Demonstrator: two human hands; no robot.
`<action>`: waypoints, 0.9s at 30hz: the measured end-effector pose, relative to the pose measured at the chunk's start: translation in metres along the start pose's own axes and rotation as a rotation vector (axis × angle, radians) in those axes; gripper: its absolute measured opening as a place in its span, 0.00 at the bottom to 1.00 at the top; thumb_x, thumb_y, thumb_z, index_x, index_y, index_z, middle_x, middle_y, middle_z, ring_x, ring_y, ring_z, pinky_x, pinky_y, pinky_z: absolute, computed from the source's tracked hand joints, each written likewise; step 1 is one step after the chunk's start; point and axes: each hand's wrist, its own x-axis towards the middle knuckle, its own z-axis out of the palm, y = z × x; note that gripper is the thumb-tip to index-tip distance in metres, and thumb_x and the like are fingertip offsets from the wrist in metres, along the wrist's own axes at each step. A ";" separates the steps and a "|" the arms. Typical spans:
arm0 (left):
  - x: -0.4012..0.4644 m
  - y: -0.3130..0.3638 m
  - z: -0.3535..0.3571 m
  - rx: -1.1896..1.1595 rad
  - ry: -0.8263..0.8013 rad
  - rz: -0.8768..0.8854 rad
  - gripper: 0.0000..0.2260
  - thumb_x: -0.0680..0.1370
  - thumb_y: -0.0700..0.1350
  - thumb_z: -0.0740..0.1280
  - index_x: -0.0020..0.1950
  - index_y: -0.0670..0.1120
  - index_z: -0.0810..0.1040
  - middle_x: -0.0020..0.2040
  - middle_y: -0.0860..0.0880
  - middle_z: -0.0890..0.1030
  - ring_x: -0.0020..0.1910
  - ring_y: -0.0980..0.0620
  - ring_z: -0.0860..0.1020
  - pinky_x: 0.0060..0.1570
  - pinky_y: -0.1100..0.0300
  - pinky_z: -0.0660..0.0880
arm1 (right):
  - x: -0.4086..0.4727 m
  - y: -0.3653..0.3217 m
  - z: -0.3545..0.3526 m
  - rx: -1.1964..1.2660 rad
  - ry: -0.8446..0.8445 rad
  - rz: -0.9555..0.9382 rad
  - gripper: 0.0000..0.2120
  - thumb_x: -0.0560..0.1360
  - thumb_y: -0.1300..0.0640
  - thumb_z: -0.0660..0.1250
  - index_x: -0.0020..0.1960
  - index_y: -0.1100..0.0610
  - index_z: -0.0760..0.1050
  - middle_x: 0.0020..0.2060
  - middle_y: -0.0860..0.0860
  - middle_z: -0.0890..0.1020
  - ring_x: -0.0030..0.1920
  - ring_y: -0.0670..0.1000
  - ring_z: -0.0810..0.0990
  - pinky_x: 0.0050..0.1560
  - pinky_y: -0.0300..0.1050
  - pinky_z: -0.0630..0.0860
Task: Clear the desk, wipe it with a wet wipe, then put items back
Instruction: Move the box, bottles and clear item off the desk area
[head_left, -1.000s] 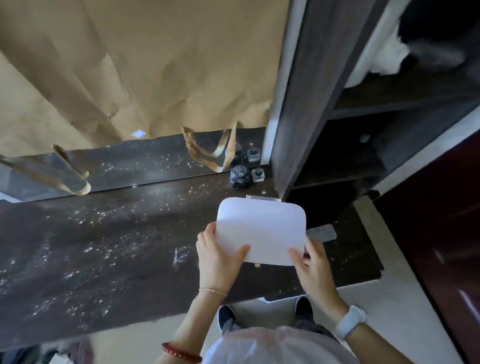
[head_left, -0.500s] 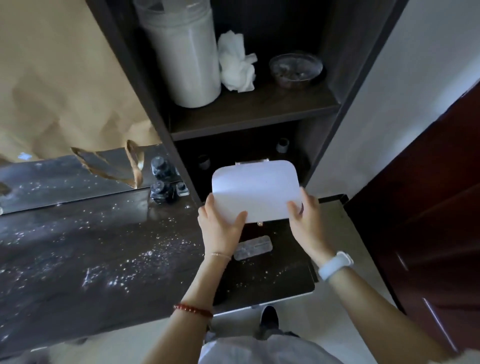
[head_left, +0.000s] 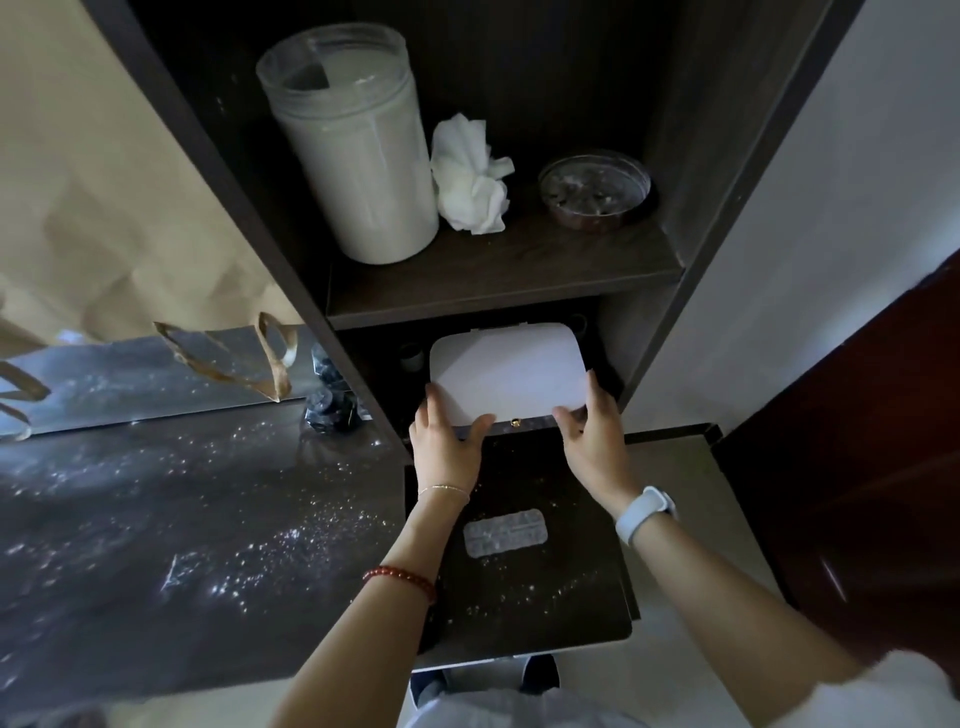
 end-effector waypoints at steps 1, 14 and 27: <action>0.003 0.003 0.001 0.004 0.006 -0.009 0.37 0.73 0.52 0.67 0.74 0.41 0.51 0.72 0.40 0.61 0.69 0.42 0.59 0.67 0.50 0.58 | 0.004 -0.003 0.001 -0.002 0.006 0.012 0.29 0.77 0.58 0.62 0.73 0.61 0.53 0.65 0.63 0.66 0.62 0.60 0.70 0.58 0.46 0.69; -0.025 -0.016 0.008 0.065 0.102 0.118 0.28 0.76 0.47 0.63 0.72 0.41 0.57 0.71 0.40 0.61 0.70 0.42 0.60 0.67 0.50 0.60 | -0.030 0.005 0.023 -0.025 0.267 -0.115 0.25 0.74 0.62 0.65 0.69 0.63 0.62 0.62 0.62 0.70 0.63 0.58 0.71 0.61 0.46 0.70; -0.124 -0.179 0.000 0.707 -0.045 -0.071 0.25 0.72 0.54 0.53 0.67 0.44 0.67 0.67 0.42 0.71 0.66 0.44 0.60 0.58 0.41 0.69 | -0.070 0.120 0.129 -0.818 -0.737 -0.107 0.30 0.75 0.58 0.59 0.74 0.53 0.51 0.74 0.54 0.54 0.72 0.59 0.53 0.69 0.57 0.57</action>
